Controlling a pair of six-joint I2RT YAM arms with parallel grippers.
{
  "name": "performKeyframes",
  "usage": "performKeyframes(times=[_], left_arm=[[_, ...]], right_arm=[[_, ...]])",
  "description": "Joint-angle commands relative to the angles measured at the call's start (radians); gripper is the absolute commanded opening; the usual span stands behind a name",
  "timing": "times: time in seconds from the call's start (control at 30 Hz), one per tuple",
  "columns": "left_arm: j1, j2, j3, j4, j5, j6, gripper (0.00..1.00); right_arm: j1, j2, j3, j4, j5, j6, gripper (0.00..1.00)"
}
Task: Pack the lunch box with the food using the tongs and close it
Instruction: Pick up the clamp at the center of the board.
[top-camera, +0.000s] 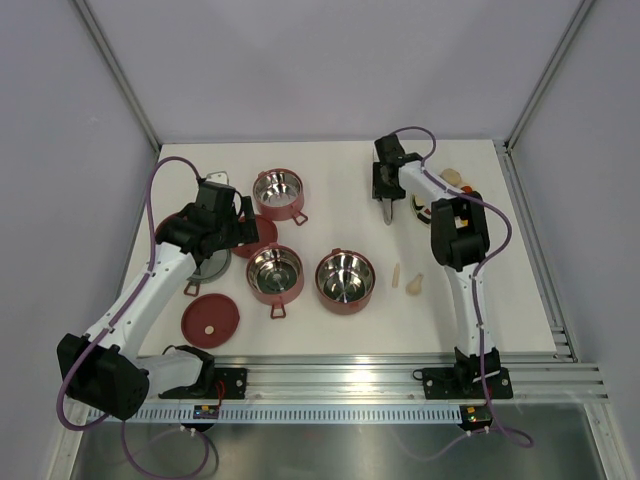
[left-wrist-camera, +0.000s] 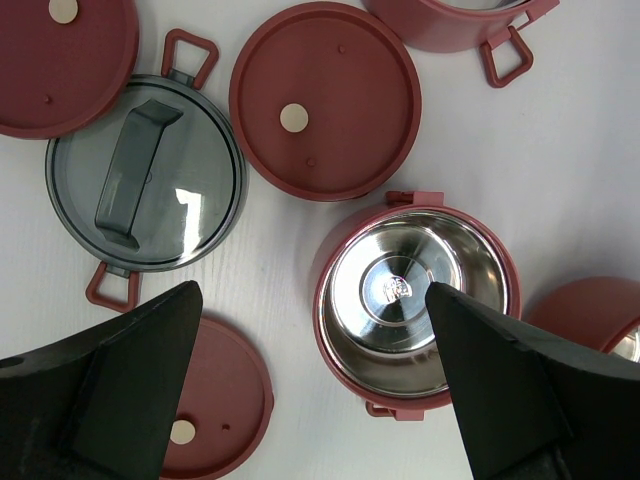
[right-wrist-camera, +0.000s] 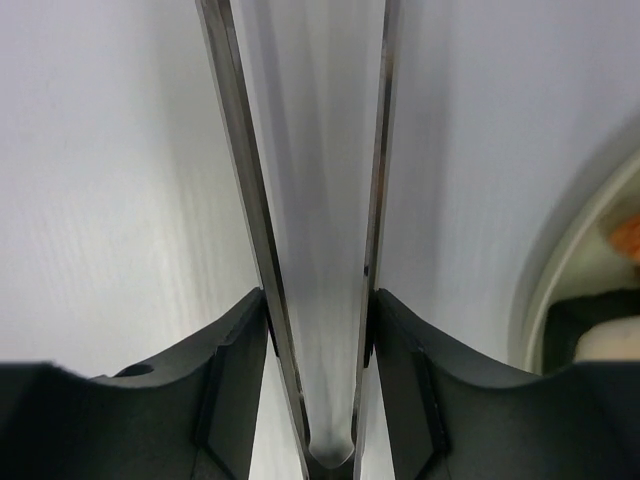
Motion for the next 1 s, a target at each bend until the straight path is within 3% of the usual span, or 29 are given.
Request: performKeyframes(times=[0.0, 0.2, 0.3, 0.33, 0.37, 0.47, 0.8, 0.97], left_arm=[[-0.001, 0.0, -0.006, 0.037, -0.004, 0.015, 0.99], [-0.001, 0.003, -0.006, 0.043, 0.005, 0.018, 0.99], [-0.002, 0.012, -0.009, 0.046, 0.019, 0.017, 0.99], [-0.001, 0.015, -0.007, 0.046, 0.022, 0.017, 0.99], [-0.001, 0.016, -0.006, 0.046, 0.031, 0.015, 0.99], [-0.002, 0.024, -0.004, 0.046, 0.04, 0.017, 0.99], [-0.002, 0.033, 0.007, 0.042, 0.056, 0.015, 0.99], [-0.002, 0.035, 0.014, 0.036, 0.059, 0.017, 0.99]], right_arm=[[0.049, -0.121, -0.126, 0.02, -0.074, -0.075, 0.52], [0.067, -0.274, -0.349, 0.068, -0.12, -0.124, 0.56], [0.069, -0.308, -0.417, 0.111, -0.1, -0.131, 0.68], [0.069, -0.311, -0.423, 0.123, -0.089, -0.129, 0.76], [0.069, -0.314, -0.433, 0.128, -0.084, -0.126, 0.92], [0.08, -0.326, -0.463, 0.172, -0.078, -0.123, 0.99], [0.098, -0.242, -0.401, 0.207, -0.028, -0.115, 0.99], [0.101, -0.224, -0.392, 0.212, -0.011, -0.105, 0.93]])
